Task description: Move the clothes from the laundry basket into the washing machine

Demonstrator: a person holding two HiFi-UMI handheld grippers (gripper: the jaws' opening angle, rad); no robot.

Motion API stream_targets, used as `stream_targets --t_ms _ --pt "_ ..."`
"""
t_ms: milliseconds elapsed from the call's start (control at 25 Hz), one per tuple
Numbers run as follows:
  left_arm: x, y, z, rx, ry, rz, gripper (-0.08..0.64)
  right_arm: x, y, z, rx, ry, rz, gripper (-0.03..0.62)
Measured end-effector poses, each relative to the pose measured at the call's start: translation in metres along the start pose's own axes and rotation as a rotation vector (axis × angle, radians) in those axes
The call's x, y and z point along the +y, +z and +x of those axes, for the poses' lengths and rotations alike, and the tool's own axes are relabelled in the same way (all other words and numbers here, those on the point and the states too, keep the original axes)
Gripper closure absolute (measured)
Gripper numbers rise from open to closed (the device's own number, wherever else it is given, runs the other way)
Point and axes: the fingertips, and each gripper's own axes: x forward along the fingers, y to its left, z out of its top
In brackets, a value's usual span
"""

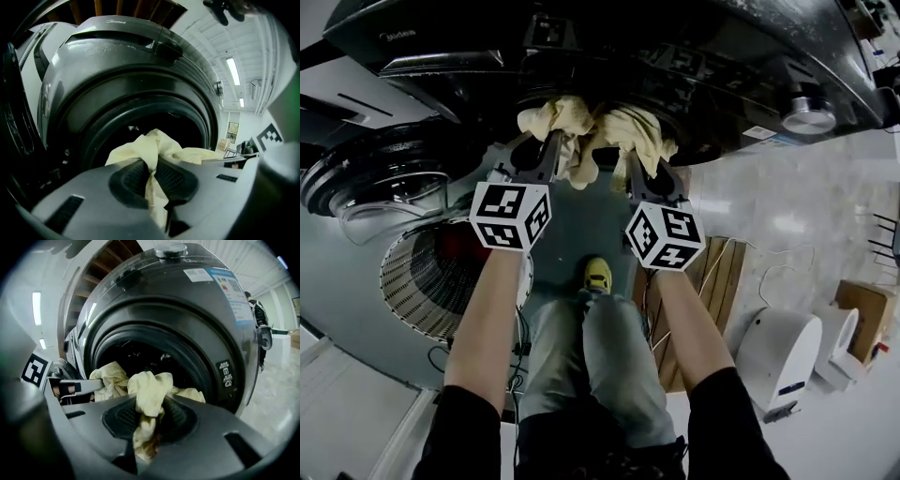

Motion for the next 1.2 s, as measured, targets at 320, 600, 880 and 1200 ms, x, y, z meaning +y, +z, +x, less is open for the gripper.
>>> stream_targets --t_ms 320,600,880,1200 --pt "0.018 -0.013 0.044 -0.147 -0.007 0.03 0.52 -0.011 -0.004 0.05 -0.122 0.024 -0.052 0.511" --pt "0.036 -0.02 0.085 -0.199 -0.003 0.102 0.52 -0.032 -0.005 0.089 -0.178 0.03 -0.046 0.509" --pt "0.053 -0.012 0.116 -0.234 0.002 0.157 0.52 -0.035 0.009 0.117 -0.242 0.013 -0.091 0.509" --pt "0.067 -0.001 0.148 -0.267 0.004 0.154 0.52 -0.045 0.023 0.158 -0.268 -0.034 -0.103 0.506"
